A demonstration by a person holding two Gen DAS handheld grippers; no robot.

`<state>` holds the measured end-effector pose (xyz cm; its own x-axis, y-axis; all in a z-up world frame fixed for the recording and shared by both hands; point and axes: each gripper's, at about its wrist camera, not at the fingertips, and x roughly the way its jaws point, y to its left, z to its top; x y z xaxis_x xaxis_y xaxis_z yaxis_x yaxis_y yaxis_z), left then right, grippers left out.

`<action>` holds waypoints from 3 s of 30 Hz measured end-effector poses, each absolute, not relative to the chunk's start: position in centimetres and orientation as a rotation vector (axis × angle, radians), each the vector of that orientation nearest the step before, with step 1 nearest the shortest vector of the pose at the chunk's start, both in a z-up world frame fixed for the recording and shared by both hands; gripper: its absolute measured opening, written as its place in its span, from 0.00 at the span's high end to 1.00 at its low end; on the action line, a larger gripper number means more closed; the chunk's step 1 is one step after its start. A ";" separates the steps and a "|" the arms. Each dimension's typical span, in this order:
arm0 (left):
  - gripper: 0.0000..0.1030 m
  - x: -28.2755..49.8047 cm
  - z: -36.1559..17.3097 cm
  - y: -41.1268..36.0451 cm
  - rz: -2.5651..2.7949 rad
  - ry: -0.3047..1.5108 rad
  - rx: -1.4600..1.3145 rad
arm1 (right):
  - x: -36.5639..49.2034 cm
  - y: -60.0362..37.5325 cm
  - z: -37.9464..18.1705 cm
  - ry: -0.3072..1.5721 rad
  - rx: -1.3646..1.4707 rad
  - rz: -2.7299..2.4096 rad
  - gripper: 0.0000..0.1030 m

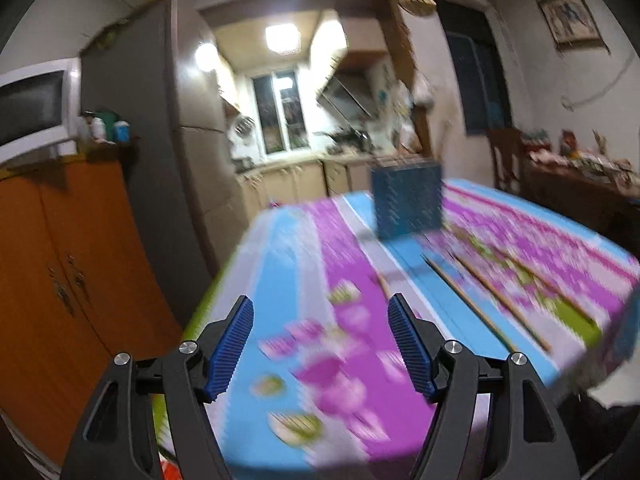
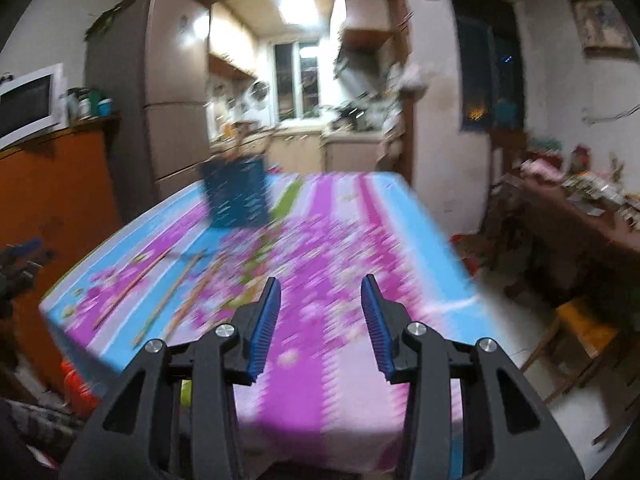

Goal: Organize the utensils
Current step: 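Move both open tools back down over the remaining chopsticks, then close the right tool on a chopstick while the left tool grasps another, then raise both held chopsticks and carry them upright toward the blue holder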

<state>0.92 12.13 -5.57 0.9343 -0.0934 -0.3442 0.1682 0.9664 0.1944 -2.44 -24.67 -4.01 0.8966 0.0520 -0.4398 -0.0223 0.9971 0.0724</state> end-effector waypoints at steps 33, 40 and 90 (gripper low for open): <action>0.72 1.9 -14.1 6.8 -0.244 0.458 0.226 | 1.1 -8.7 -12.3 0.638 -0.084 0.240 0.82; 0.77 2.1 -14.3 7.3 -0.257 0.458 0.164 | 1.2 -8.8 -12.4 0.621 -0.059 0.236 0.82; 0.93 4.2 -10.0 5.2 -0.050 0.553 0.265 | -1.8 -14.1 -5.5 0.380 0.030 0.206 0.95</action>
<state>4.16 5.18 -10.03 0.8509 0.0244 -0.5248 0.1176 0.9647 0.2356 -1.80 -14.08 -5.50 0.9079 0.2053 -0.3654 -0.1940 0.9787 0.0678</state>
